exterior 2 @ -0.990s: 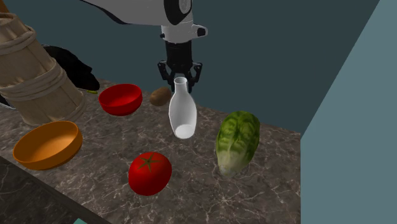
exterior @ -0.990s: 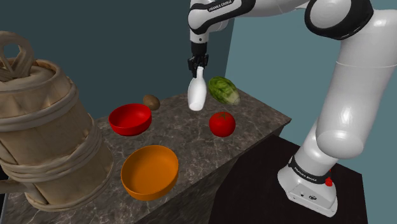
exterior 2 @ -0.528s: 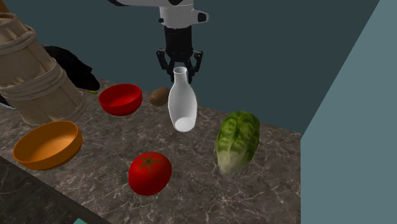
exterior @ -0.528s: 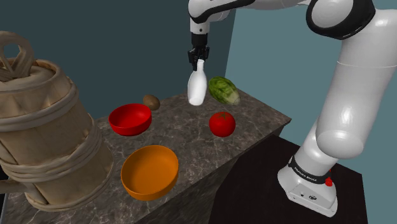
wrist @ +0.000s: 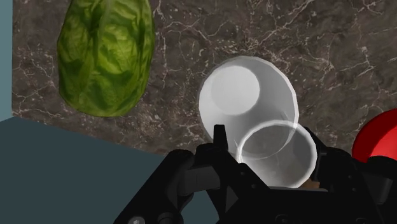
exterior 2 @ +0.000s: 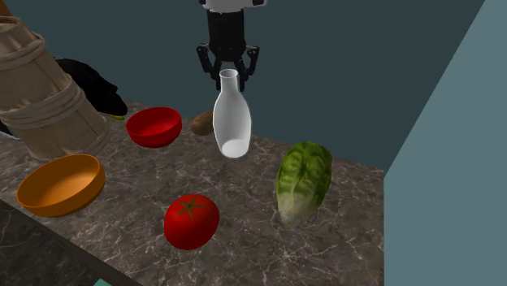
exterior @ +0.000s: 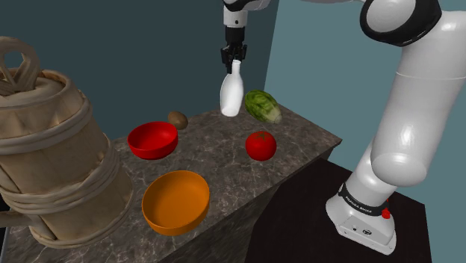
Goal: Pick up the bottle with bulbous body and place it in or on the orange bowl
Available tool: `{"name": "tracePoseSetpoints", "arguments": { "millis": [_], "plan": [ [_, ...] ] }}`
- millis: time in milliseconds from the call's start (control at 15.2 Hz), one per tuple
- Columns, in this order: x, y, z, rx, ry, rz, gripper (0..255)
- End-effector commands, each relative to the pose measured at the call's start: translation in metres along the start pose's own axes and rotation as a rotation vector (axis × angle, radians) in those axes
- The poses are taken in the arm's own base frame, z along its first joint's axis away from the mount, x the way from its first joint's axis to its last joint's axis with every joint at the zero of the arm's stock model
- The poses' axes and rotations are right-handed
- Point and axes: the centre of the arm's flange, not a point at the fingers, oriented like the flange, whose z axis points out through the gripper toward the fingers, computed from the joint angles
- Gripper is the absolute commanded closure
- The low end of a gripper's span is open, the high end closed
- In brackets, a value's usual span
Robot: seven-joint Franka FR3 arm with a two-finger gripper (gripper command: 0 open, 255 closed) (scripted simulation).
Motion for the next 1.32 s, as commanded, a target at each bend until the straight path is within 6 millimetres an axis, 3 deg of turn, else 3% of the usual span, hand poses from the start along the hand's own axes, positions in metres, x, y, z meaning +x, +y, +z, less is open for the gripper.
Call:
{"name": "tracePoseSetpoints", "arguments": {
  "millis": [0, 594, 1254],
  "plan": [
    [-0.001, -0.001, -0.01, 0.0, 0.0, 0.0, 255],
    [-0.002, 0.0, -0.054, 0.0, 0.0, 0.0, 255],
    [-0.048, -0.122, -0.078, 0.0, 0.0, 0.0, 255]
  ]
}}
